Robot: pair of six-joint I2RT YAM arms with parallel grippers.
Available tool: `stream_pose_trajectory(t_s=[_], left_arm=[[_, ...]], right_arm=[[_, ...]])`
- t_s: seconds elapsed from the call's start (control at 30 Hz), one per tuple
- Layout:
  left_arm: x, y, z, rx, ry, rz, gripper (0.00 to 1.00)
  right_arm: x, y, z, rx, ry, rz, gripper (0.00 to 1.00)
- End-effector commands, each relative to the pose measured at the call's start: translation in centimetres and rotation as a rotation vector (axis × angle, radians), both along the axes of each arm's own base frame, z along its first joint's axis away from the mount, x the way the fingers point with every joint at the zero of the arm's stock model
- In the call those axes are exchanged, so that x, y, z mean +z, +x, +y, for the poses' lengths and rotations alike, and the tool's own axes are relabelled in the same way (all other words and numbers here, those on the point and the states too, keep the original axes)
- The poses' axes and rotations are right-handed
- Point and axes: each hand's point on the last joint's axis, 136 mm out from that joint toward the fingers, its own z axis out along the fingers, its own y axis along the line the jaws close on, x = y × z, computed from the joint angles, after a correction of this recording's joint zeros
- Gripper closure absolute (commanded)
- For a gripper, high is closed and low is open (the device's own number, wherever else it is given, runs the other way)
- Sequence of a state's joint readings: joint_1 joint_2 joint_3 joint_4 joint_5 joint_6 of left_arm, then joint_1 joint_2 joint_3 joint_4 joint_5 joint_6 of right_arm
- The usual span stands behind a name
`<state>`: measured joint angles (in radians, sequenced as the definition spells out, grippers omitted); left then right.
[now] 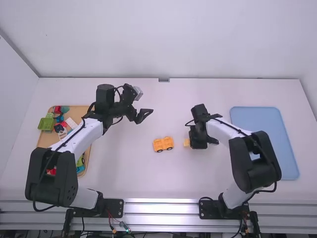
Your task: Assemble lego blocks to make yellow taxi
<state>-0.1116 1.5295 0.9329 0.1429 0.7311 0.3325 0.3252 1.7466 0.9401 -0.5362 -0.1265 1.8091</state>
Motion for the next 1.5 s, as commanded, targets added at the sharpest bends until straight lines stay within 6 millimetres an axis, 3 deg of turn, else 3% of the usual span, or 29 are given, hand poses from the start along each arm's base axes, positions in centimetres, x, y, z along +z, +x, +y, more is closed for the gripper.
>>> stream_pose_trajectory(t_s=[0.0, 0.37, 0.4, 0.43, 0.47, 0.5, 0.67, 0.97, 1.3, 1.47], left_arm=[[-0.4, -0.3, -0.4, -0.013, -0.009, 0.018, 0.01], [-0.5, -0.4, -0.4, -0.014, -0.008, 0.024, 0.01], [-0.5, -0.4, -0.4, -0.014, -0.008, 0.025, 0.01], [-0.5, -0.4, -0.4, -0.014, -0.008, 0.025, 0.01], [-0.5, -0.4, -0.4, -0.014, -0.008, 0.025, 0.01], [-0.5, -0.4, -0.4, -0.014, -0.008, 0.025, 0.01], [-0.5, -0.4, -0.4, -0.014, -0.008, 0.024, 0.01], [-0.5, -0.3, -0.4, -0.014, -0.008, 0.021, 0.01], [-0.5, -0.3, -0.4, -0.014, -0.009, 0.022, 0.01], [-0.5, -0.4, -0.4, -0.014, -0.008, 0.021, 0.01]], right_arm=[[-1.2, -0.6, 0.3, -0.033, -0.011, 0.034, 1.0], [-3.4, -0.9, 1.1, -0.021, 0.025, 0.086, 1.0], [-3.5, -0.9, 1.1, -0.023, 0.031, 0.092, 0.96], [-3.5, -0.9, 1.1, -0.025, 0.033, 0.093, 0.88], [-3.5, -0.9, 0.9, -0.031, 0.034, 0.096, 0.56], [-3.4, -0.8, 0.7, -0.021, 0.036, 0.09, 0.44], [-3.4, -0.6, 0.3, -0.014, 0.047, 0.091, 0.23], [-2.7, 0.3, 0.8, 0.069, 0.148, 0.059, 0.18], [0.0, 0.9, 0.0, 0.174, 0.207, 0.085, 0.18], [2.0, 2.1, -0.4, 0.311, 0.223, 0.041, 0.15]])
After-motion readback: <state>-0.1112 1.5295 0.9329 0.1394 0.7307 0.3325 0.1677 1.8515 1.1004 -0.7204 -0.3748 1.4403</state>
